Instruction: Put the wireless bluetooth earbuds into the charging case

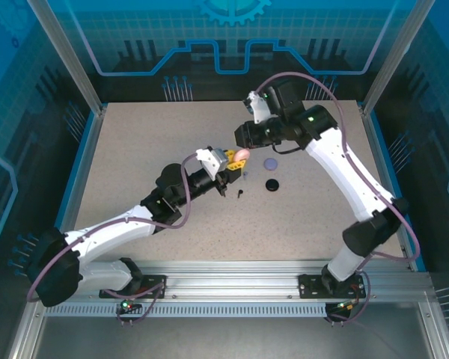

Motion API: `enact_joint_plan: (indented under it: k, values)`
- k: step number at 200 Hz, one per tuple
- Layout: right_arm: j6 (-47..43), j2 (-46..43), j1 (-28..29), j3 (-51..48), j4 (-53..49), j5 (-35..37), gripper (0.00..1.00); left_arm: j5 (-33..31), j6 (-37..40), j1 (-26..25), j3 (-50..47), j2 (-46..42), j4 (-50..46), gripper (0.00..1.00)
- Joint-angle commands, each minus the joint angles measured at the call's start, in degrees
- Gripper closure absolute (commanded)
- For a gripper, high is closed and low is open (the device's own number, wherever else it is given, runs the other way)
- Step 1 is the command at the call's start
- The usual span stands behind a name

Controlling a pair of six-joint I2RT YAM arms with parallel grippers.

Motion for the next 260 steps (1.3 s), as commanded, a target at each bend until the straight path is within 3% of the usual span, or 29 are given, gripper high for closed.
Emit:
enact_joint_plan:
  k: [1, 35, 58, 93, 133, 190, 260]
  values:
    - [0.98, -5.09, 0.77, -3.67, -0.35, 0.30, 0.75, -2.70, -1.15, 0.84, 2.49, 0.56, 1.83, 1.00]
    - [6.64, -7.47, -3.37, -6.94, 3.23, 9.56, 0.55, -4.21, -4.35, 0.83, 1.88, 2.00, 1.07, 1.00]
    - [10.69, -9.67, -8.46, -12.15, 6.09, 12.50, 0.51, -7.97, -11.18, 2.07, -0.08, 2.58, -1.63, 1.00]
    - [12.31, -13.37, -11.18, -23.90, 10.52, 10.37, 0.48, -9.73, -27.53, 9.69, -2.00, 3.42, -12.17, 1.00]
    - [13.68, -17.29, -10.97, -37.47, 16.50, 7.65, 0.39, -4.05, -39.38, 20.52, -2.28, 7.92, -22.35, 1.00]
    - [13.53, -16.52, -9.95, -45.36, 20.43, 10.00, 0.36, 10.00, -40.39, 30.81, 3.67, 22.56, -27.98, 1.00]
    - [12.67, -7.81, -10.70, -45.25, 22.39, 14.73, 0.36, 15.13, -33.17, 37.36, 14.76, 35.07, -44.66, 1.00]
